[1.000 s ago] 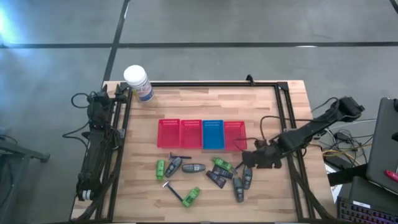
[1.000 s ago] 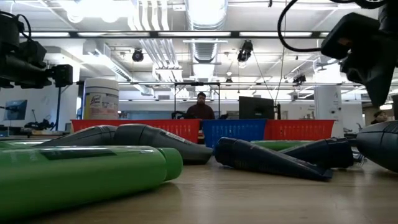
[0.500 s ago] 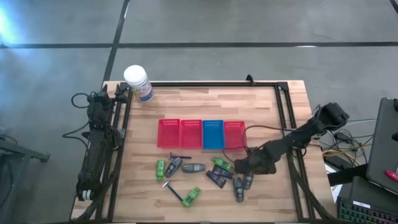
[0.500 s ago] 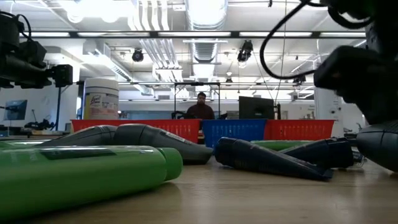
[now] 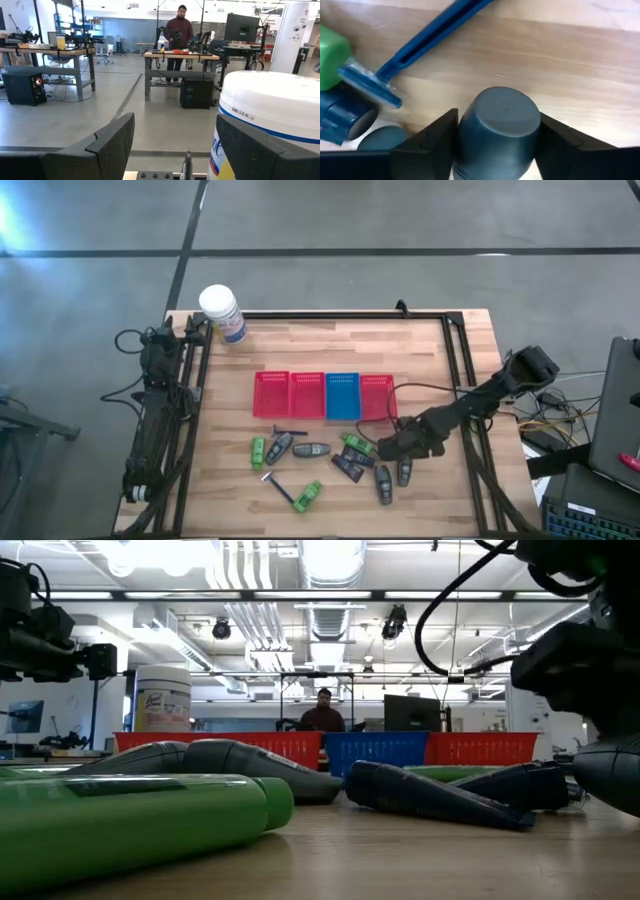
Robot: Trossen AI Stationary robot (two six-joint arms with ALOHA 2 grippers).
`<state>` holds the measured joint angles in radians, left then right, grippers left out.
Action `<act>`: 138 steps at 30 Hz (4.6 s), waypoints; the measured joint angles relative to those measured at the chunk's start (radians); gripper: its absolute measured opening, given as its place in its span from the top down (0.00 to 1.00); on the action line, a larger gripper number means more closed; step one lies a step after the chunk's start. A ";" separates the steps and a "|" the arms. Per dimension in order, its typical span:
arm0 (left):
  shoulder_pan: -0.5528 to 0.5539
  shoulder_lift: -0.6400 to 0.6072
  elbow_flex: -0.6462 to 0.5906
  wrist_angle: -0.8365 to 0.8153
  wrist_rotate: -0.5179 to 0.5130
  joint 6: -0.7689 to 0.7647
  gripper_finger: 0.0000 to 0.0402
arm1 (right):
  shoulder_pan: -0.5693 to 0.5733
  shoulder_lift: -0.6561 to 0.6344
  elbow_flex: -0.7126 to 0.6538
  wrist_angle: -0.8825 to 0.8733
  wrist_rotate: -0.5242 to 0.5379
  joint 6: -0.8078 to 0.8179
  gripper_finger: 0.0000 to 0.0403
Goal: Pick & Place Travel size toiletries
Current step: Put the black deodorant into the right red bin
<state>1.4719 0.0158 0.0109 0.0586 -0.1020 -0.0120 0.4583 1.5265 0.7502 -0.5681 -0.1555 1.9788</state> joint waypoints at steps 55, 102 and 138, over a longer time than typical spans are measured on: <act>0.000 0.000 0.000 0.000 0.000 0.000 0.29 | -0.700 -0.064 0.256 -0.246 0.009 -1.036 0.16; 0.000 0.002 0.000 0.000 0.000 0.000 0.29 | 0.050 0.297 0.333 -0.091 -0.050 -0.194 0.50; 0.000 0.006 0.000 0.000 0.000 0.000 0.29 | -0.675 -0.113 0.325 -0.372 0.203 -1.238 0.49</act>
<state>1.4715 0.0216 0.0109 0.0585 -0.1020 -0.0120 -0.2164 1.4136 1.0748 -0.9398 0.0471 0.7406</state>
